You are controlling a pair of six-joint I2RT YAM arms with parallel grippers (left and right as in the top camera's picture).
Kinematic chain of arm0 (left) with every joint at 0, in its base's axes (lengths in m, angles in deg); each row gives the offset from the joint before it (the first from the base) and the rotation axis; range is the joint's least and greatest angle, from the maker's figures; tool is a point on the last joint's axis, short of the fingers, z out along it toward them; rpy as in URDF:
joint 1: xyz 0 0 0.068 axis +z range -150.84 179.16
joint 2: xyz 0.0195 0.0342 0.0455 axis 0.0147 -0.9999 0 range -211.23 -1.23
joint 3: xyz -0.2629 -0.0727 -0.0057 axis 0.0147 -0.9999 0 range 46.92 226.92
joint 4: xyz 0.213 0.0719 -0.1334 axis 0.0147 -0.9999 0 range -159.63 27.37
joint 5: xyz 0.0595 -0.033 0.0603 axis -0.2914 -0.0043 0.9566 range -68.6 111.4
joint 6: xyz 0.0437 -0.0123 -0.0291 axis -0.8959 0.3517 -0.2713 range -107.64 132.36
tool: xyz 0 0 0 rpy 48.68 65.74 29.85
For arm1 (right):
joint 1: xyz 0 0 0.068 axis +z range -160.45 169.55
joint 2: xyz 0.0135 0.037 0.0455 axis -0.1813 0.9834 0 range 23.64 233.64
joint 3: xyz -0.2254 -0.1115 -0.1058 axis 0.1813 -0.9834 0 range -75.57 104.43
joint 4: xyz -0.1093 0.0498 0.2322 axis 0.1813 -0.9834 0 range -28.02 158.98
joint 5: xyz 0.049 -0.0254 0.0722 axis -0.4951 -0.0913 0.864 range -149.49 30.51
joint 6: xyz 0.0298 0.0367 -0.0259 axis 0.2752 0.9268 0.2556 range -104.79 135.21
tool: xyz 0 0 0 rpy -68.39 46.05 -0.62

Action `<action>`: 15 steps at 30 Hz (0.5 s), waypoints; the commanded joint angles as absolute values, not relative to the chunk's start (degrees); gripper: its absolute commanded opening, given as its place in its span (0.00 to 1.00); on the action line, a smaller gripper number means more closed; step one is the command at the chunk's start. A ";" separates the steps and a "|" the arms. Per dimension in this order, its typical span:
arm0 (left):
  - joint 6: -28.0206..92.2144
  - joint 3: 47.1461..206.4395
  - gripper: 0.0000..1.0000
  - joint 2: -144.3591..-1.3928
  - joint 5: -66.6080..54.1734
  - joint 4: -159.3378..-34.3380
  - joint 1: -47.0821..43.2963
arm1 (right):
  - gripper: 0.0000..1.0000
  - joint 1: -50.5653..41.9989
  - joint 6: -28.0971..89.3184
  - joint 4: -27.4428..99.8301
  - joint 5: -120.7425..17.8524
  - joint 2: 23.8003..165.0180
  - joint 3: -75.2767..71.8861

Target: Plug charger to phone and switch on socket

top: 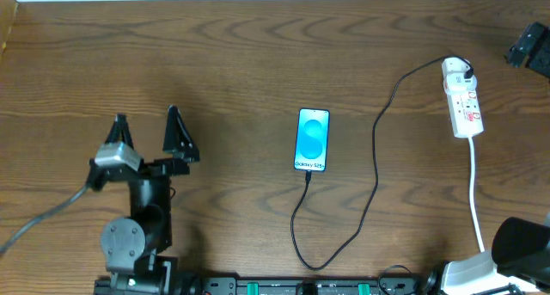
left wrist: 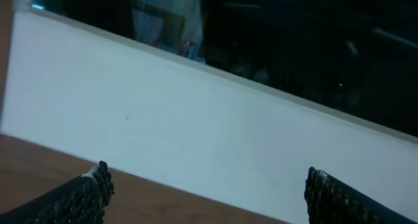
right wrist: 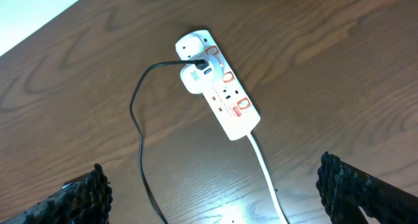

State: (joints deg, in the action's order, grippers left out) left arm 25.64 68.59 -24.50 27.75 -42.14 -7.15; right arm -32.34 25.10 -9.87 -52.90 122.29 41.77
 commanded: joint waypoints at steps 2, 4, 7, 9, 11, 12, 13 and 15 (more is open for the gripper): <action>26.86 63.67 0.95 -18.97 27.88 -41.31 -5.84 | 0.99 -32.31 25.47 -10.04 -53.16 121.89 41.94; 27.80 60.87 0.95 -16.61 27.86 -40.70 -5.55 | 0.99 -32.31 25.47 -10.02 -53.16 121.89 41.94; 28.59 56.74 0.95 -13.30 27.88 -39.61 -5.49 | 0.99 -32.31 25.47 -10.04 -53.16 121.89 41.94; 29.46 54.12 0.95 -11.12 27.88 -39.06 -5.07 | 0.99 -32.31 25.47 -10.04 -53.16 121.89 41.94; 30.29 52.00 0.95 -9.15 27.84 -39.15 -4.35 | 0.99 -32.31 25.47 -10.04 -53.16 121.89 41.94; 30.49 50.95 0.95 -8.15 27.77 -39.15 -4.00 | 0.99 -32.31 25.47 -10.02 -53.16 121.89 41.94; 30.45 49.97 0.95 -7.18 27.38 -39.17 -3.63 | 0.99 -32.31 25.47 -10.04 -53.16 121.89 41.94; 30.45 48.24 0.95 -5.20 26.85 -39.58 -2.80 | 0.99 -32.31 25.47 -10.04 -53.16 121.89 41.94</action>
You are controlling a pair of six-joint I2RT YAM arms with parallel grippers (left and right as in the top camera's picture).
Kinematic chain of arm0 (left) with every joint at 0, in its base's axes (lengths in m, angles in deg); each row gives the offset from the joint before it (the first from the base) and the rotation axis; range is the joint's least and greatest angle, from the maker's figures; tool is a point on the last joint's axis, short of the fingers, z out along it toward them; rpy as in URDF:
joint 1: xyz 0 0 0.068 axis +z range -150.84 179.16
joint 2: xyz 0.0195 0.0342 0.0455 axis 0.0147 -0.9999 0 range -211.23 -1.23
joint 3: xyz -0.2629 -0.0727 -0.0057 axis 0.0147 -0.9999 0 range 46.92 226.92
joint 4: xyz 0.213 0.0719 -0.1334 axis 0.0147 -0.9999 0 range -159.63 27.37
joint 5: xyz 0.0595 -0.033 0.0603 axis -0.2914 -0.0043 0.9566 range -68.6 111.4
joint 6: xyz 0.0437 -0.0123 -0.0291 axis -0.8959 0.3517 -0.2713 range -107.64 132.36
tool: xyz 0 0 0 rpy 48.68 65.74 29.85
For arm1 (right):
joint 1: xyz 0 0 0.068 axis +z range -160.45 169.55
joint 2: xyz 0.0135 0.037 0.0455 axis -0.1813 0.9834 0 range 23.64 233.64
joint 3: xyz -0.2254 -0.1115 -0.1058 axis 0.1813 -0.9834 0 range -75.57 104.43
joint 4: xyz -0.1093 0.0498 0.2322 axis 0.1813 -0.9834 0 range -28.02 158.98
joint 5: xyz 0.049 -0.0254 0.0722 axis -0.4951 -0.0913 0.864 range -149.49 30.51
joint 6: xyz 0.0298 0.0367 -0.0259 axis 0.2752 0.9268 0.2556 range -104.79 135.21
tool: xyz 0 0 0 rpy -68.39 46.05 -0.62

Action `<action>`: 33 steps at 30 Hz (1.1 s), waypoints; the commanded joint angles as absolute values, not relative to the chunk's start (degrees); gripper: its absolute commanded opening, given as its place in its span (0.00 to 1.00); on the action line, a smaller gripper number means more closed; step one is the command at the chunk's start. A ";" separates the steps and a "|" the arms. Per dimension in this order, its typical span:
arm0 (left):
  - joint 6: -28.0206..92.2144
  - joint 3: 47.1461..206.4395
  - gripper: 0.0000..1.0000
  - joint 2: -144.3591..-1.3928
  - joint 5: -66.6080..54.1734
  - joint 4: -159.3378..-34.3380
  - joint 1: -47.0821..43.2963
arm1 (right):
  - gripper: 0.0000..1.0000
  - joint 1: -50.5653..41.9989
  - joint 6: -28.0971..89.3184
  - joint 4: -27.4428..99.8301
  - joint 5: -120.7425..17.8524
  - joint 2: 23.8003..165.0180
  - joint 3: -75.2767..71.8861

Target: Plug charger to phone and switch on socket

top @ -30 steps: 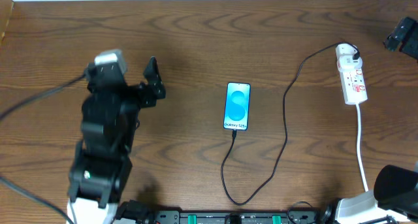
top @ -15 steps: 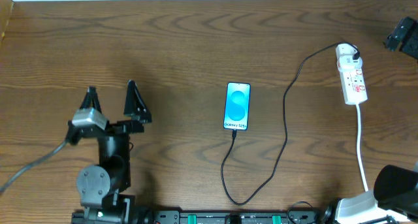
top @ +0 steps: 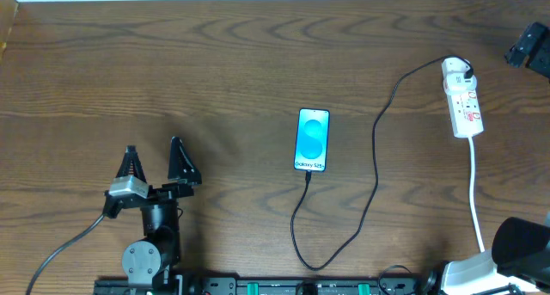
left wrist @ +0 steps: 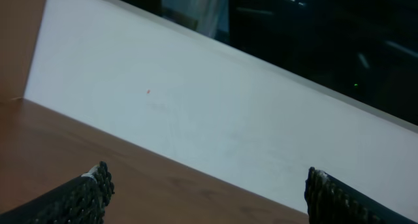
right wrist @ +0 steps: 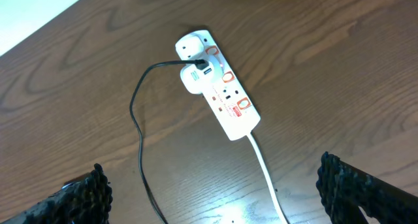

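A phone (top: 312, 139) with a lit blue screen lies face up mid-table, a black cable (top: 375, 166) plugged into its lower end. The cable loops right to a white charger in a white socket strip (top: 462, 102) at the far right; in the right wrist view the socket strip (right wrist: 218, 93) and cable (right wrist: 136, 123) lie below. My left gripper (top: 153, 157) is open at the lower left, far from the phone; in its own view the left gripper (left wrist: 204, 185) holds nothing. My right gripper (right wrist: 212, 185) hangs open above the strip's white lead (right wrist: 264, 164).
The wooden table (top: 215, 63) ends at a white wall (left wrist: 215, 113) along the far edge. A dark object (top: 531, 47) sits at the upper right corner. The right arm's base (top: 507, 252) stands at the lower right.
My left arm has drawn back toward the near edge; its gripper now sits lower in the overhead view and its camera shows more table. The right arm, phone and cable are unchanged.
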State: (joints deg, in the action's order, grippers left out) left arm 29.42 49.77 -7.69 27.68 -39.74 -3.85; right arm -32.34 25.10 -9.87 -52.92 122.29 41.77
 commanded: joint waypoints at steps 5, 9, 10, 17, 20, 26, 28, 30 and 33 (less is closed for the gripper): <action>30.42 47.19 0.95 -1.39 25.45 -47.50 -1.40 | 0.99 -32.31 25.47 -10.04 -53.16 121.89 41.94; 30.36 47.17 0.95 -1.28 25.41 -53.07 -0.77 | 0.99 -32.31 25.47 -10.07 -53.16 121.89 41.94; 30.18 47.17 0.95 -1.28 25.30 -54.40 -0.68 | 0.99 -32.31 25.47 -10.07 -53.16 121.89 41.94; 29.68 47.17 0.95 -1.28 25.23 -64.74 -0.64 | 0.99 -32.31 25.47 -10.07 -53.16 121.89 41.94; 25.29 47.17 0.95 -1.28 22.98 -66.86 -0.64 | 0.99 -32.31 25.47 -10.09 -53.16 121.89 41.94; 17.99 47.17 0.95 -1.28 20.47 -66.90 -0.64 | 0.99 -32.31 25.47 -10.09 -53.16 121.89 41.94; 17.25 47.17 0.95 -1.28 20.45 -66.93 -0.64 | 0.99 -32.31 25.47 -10.09 -53.16 121.89 41.94; 17.31 47.17 0.95 -1.28 20.54 -66.97 -0.64 | 0.99 -32.31 25.47 -10.09 -53.16 121.89 41.94; 17.29 47.17 0.95 -1.28 21.17 -66.82 -0.64 | 0.99 -32.31 25.47 -10.09 -53.16 121.89 41.94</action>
